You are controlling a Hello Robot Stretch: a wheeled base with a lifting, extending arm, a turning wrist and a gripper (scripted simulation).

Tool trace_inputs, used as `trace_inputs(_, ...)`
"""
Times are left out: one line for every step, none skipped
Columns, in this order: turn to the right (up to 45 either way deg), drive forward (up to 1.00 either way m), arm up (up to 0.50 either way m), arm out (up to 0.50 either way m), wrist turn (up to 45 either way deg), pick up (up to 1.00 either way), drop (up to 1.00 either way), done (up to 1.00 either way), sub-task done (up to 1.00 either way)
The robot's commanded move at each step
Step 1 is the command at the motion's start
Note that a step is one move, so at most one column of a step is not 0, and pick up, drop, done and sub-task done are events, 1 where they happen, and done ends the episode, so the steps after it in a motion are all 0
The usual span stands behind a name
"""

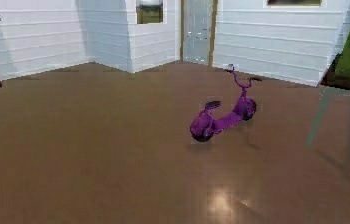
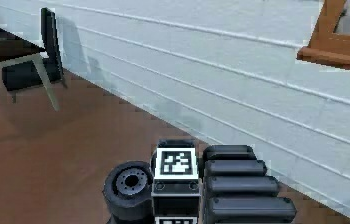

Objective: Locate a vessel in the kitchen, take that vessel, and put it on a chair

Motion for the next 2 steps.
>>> trace_inputs(0.0, 0.2, 0.0, 0.0, 0.0, 0.0, 0.0, 0.0, 0.0)
trace_inputs(-45.0, 0.0, 0.0, 0.0, 0.0, 0.0, 0.0, 0.0, 0.0)
